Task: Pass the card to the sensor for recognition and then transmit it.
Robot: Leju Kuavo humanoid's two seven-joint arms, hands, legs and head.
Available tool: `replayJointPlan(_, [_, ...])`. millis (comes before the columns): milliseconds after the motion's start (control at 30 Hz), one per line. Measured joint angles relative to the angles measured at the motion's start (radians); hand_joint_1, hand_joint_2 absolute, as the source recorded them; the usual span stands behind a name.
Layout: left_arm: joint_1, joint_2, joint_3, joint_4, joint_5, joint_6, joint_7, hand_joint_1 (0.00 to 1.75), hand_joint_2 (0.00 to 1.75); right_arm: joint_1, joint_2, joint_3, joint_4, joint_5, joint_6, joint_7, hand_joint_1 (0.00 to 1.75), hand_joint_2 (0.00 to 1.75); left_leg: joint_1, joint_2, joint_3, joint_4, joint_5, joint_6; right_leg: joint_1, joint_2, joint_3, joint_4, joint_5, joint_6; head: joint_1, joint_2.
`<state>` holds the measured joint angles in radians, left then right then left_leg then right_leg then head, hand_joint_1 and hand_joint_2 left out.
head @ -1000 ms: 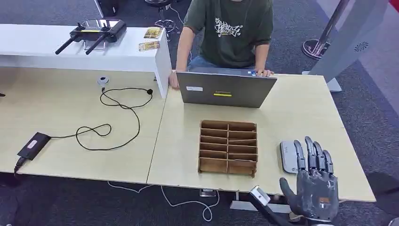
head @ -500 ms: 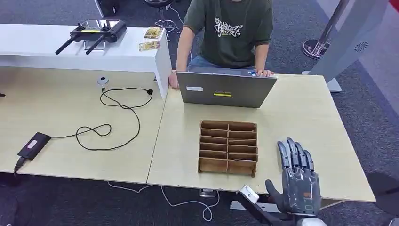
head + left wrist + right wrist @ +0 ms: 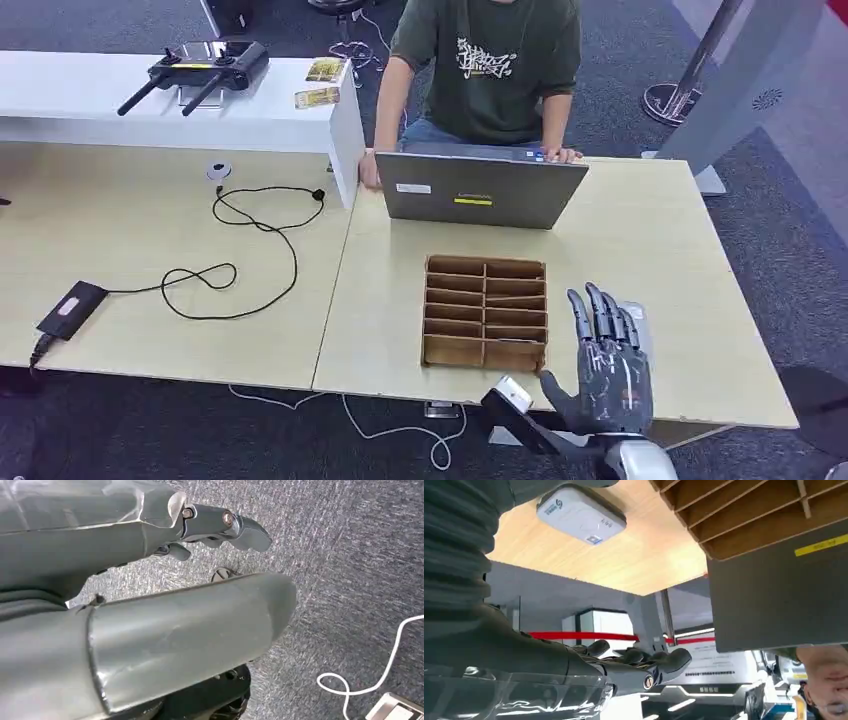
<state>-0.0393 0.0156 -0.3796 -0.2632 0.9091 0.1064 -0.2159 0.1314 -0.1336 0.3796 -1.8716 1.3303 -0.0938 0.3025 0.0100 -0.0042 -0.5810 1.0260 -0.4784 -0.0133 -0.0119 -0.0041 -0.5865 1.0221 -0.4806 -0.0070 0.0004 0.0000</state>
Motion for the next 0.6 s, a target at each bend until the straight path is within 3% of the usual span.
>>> replayJointPlan(600, [-0.014, -0.004, 0.014, -0.017, -0.047, 0.0, 0.042, 0.0, 0.0, -0.104, 0.073, 0.006, 0.18, -0.024, 0.028, 0.002, 0.0, 1.75, 0.0, 0.0, 0.0, 0.0, 0.0, 0.0, 0.0, 0.0, 0.0, 0.0, 0.0, 0.0, 0.0, 0.0])
